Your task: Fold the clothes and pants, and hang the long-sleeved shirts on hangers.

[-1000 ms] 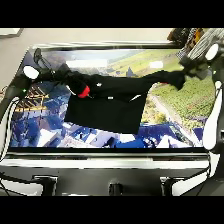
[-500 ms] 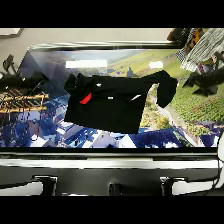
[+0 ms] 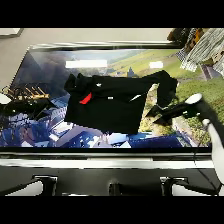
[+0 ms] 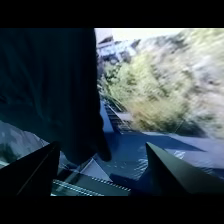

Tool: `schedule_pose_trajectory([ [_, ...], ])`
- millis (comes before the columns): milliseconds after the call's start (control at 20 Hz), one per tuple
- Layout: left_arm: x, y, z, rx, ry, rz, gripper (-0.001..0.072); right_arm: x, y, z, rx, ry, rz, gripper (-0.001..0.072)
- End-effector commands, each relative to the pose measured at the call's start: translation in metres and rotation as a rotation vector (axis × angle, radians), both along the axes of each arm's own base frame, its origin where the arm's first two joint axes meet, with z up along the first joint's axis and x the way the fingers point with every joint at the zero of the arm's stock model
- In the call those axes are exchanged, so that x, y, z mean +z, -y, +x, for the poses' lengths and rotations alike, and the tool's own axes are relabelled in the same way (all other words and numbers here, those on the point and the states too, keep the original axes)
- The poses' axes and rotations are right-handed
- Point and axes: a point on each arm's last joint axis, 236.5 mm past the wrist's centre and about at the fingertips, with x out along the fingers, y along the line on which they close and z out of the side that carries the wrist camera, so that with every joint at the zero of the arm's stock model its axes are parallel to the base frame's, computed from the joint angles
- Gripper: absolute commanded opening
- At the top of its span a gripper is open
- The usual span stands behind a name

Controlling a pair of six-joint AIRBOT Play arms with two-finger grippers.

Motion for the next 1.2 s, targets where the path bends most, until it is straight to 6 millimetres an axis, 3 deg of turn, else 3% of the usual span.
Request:
schedule_pose_trajectory([
  [0, -0.011, -0.007, -0.009, -0.012, -0.027, 0.042, 0.0667, -0.029, -0.05, -0.013, 0.024, -0.016, 0.026, 0.0627],
  [150, -0.012, -0.009, -0.01, -0.016, -0.031, 0.05, 0.0667, -0.037, -0.075, -0.021, 0.056, -0.042, 0.053, 0.061],
  [200, -0.012, -0.008, -0.012, -0.018, -0.035, 0.047, 0.0668, -0.038, -0.077, -0.023, 0.063, -0.049, 0.053, 0.0545],
  [250, -0.014, -0.007, -0.013, -0.02, -0.042, 0.046, 0.0669, -0.038, -0.078, -0.024, 0.064, -0.055, 0.058, 0.038],
  [300, -0.018, -0.007, -0.014, -0.021, -0.053, 0.041, 0.0669, -0.036, -0.077, -0.025, 0.067, -0.057, 0.06, 0.0078],
  [350, -0.022, -0.002, -0.013, -0.033, -0.056, 0.018, 0.0669, -0.033, -0.074, -0.025, 0.066, -0.052, 0.051, 0.0032],
  [500, -0.034, 0.03, -0.006, -0.115, -0.029, -0.112, 0.0669, -0.021, -0.061, -0.027, 0.053, -0.037, -0.008, 0.0031],
  [750, -0.065, 0.061, -0.008, -0.2, -0.076, -0.127, 0.0669, -0.002, -0.054, -0.038, 0.079, -0.03, -0.041, 0.0031],
  [950, -0.083, 0.067, -0.002, -0.199, -0.081, -0.11, 0.0669, 0.007, -0.054, -0.039, 0.061, -0.025, -0.038, 0.0031],
  [1150, -0.085, 0.068, 0.003, -0.188, -0.068, -0.104, 0.0668, 0.01, -0.055, -0.042, 0.065, -0.033, -0.035, 0.0031],
])
